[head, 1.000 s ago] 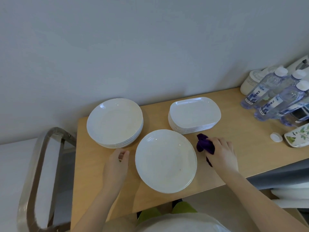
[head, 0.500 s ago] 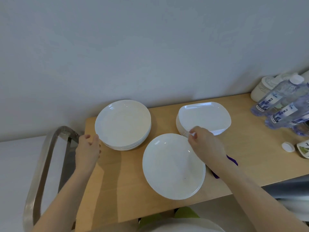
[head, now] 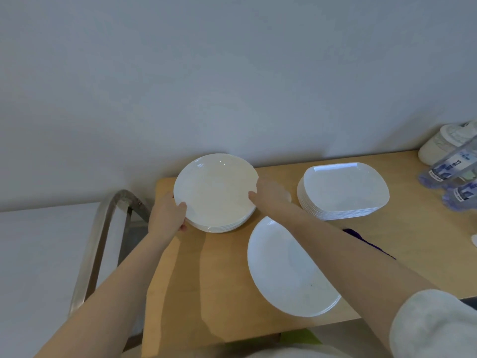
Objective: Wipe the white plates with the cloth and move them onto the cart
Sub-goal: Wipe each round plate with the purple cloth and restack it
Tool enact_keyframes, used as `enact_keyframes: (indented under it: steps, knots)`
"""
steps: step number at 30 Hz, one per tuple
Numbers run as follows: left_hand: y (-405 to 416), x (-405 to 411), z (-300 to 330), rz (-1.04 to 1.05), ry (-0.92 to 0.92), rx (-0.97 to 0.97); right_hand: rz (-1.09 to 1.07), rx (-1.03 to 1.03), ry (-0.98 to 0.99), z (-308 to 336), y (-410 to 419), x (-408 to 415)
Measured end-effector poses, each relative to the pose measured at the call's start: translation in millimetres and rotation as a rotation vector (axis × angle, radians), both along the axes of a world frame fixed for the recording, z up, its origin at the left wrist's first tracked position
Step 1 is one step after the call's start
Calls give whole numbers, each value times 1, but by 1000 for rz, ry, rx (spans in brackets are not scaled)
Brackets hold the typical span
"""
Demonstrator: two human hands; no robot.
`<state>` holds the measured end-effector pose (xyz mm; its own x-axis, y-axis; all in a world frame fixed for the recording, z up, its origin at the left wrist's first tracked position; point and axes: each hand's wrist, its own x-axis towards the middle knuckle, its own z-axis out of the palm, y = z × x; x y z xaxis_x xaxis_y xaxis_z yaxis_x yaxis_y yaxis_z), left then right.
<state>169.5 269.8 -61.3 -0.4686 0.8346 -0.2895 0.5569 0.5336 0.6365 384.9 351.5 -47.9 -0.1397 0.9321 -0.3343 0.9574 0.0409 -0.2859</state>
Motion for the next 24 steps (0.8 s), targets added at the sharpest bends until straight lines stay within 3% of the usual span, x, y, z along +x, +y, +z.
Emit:
enact_keyframes:
  steps: [6, 15, 19, 24]
  knots:
    - [0, 2, 1, -11, -55, 46, -33, 26, -4, -1, -1, -6]
    - [-20, 17, 10, 168, -310, 294, -70, 88, 336, 5, -6, 10]
    - [-39, 36, 25, 118, -304, 385, -112, 163, 486, 8, -24, 31]
    - [-63, 63, 35, 27, -296, 343, -183, 190, 562, 15, -58, 70]
